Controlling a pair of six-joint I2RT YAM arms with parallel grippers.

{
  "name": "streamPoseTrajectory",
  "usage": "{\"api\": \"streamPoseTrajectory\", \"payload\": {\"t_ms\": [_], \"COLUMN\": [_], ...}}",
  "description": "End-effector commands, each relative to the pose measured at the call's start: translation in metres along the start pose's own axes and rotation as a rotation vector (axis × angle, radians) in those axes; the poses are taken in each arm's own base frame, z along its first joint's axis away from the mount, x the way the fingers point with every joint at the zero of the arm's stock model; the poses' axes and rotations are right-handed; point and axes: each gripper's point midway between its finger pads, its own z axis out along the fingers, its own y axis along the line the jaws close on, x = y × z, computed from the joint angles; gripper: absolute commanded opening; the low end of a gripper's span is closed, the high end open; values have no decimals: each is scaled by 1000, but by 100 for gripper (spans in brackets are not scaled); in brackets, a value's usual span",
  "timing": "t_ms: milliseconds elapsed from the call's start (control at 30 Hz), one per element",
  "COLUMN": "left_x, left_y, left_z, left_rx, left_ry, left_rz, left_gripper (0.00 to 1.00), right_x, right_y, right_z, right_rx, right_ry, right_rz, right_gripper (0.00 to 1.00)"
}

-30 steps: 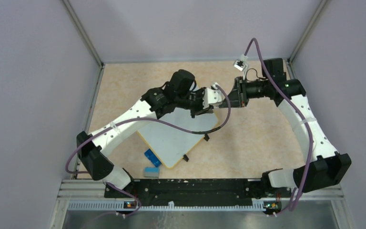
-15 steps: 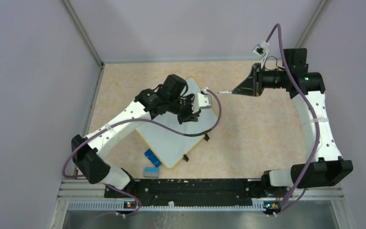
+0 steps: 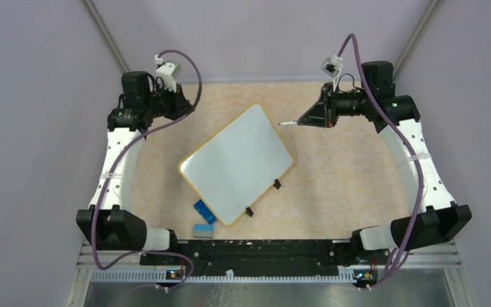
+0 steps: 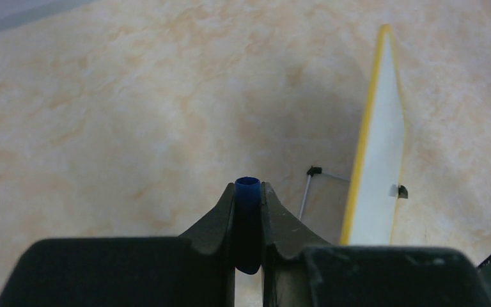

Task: Write a sentence on the whiteboard
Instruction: Place the pen cap at the center of the board.

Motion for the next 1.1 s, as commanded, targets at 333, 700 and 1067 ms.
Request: {"api": "streamPoseTrajectory", "payload": {"t_ms": [333,700,1067], "left_x": [185,269,291], "left_y": [126,148,143], "left_z": [-11,3,1], "left_rx": [-332,-409,-397], "left_ry": [410,618,682], "left_rz": [-436,-495,-483], "left_gripper": [3,7,23], "right_x": [21,48,71], "right_y": [4,4,10], "right_z": [35,37,47], "right_rx": [-20,-35,-59], "right_ry": [55,88,139], "right_rz": [-104,-97,-141], "right_gripper": [0,0,0]}}
